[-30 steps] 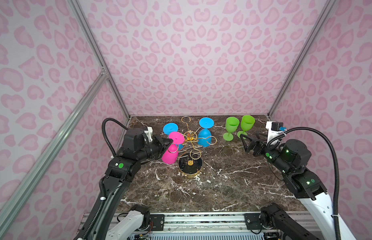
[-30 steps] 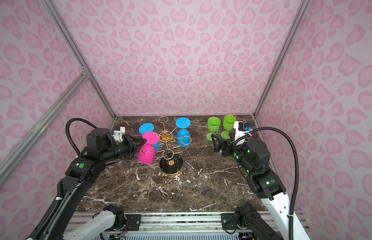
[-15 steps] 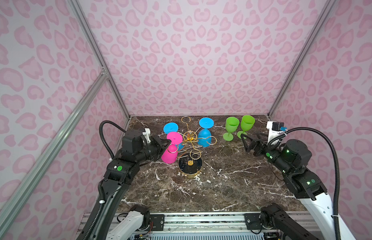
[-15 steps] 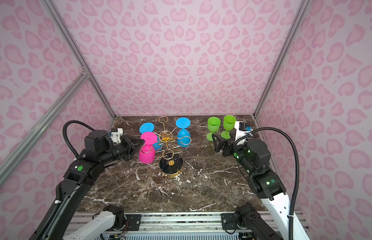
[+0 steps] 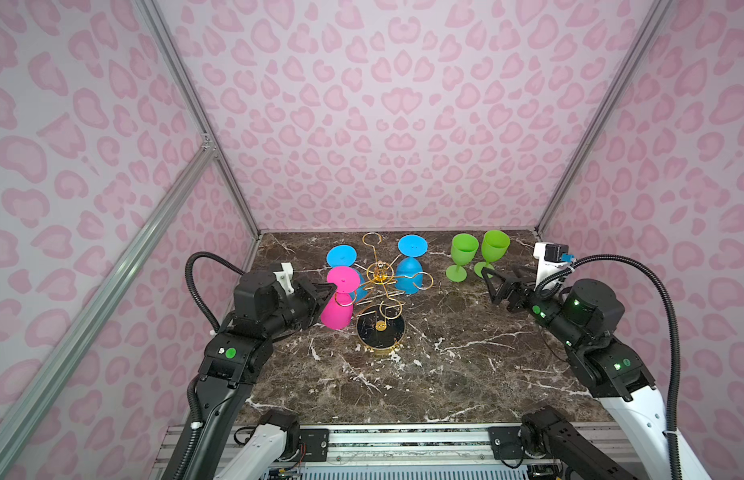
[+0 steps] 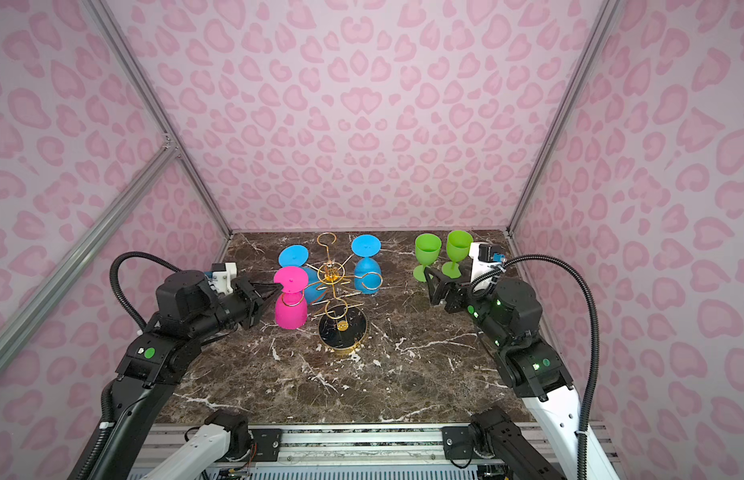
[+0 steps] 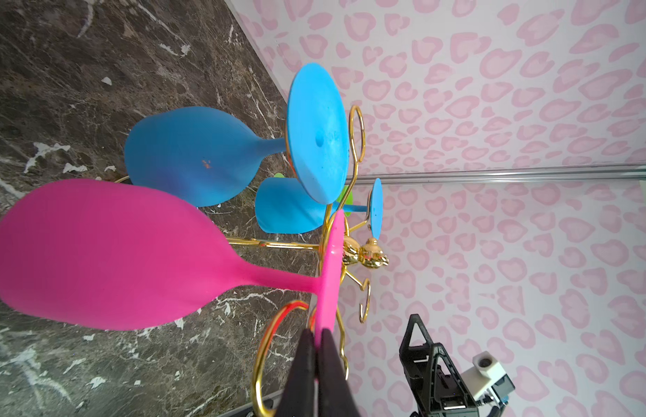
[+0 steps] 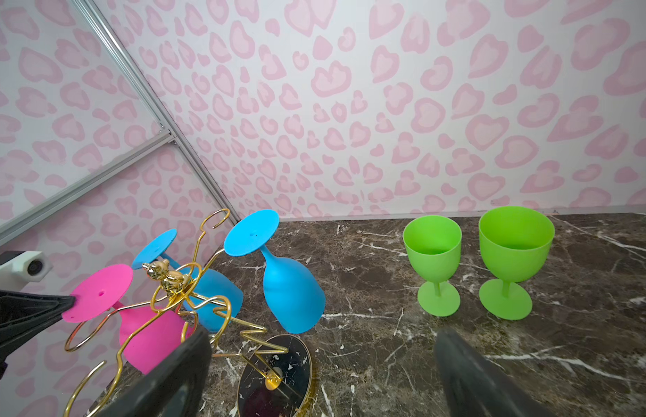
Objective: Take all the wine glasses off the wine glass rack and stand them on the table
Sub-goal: 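Pull the pink glass by its base off the rack hook with the left gripper, then draw the pink glass back toward the robot with the left gripper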
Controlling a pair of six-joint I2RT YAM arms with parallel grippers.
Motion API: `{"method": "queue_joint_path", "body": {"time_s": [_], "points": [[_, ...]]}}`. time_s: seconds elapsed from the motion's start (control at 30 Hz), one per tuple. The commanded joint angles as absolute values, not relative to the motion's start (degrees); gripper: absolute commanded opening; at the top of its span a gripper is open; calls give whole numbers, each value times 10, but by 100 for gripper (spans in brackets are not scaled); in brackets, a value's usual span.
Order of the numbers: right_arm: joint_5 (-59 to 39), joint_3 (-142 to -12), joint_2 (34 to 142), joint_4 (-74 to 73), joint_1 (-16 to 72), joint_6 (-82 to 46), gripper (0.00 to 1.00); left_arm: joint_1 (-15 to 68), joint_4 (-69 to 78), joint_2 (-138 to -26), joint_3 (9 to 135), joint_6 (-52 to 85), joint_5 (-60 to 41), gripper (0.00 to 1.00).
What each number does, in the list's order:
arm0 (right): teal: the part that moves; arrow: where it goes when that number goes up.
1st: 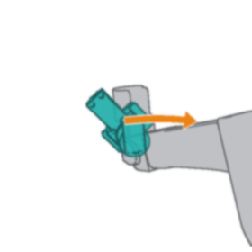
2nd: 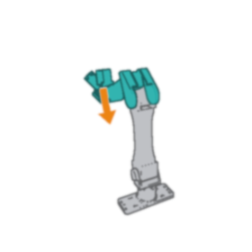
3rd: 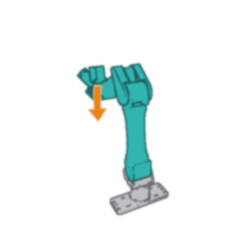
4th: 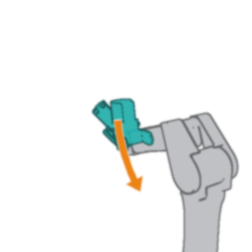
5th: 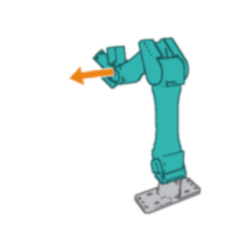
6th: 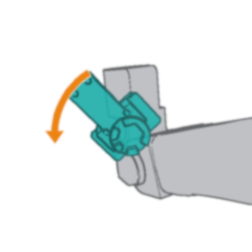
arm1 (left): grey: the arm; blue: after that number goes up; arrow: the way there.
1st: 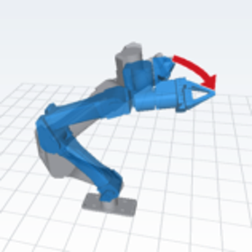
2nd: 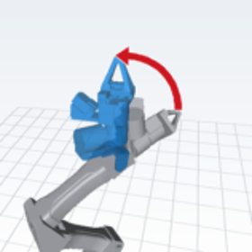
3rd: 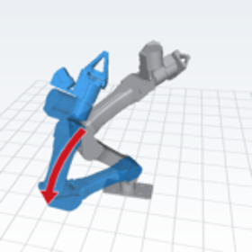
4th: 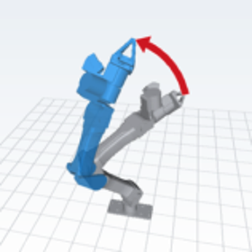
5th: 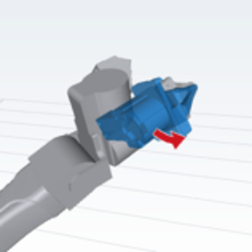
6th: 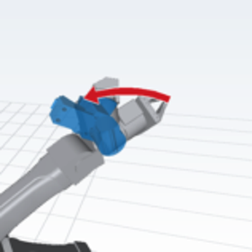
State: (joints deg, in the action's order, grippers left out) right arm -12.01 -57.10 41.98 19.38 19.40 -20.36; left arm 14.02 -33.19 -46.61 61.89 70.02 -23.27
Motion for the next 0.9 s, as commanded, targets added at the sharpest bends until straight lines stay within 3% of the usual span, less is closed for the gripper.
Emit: {"method": "queue_joint_path", "body": {"time_s": [0.0, 0.87], "points": [[-124, -570, 417, 189, 194, -206, 98, 138, -329, -453, 616, 705, -219, 3], [-134, -577, 417, 194, 194, -211, 98, 123, -389, -318, 565, 738, -210, 3]]}}
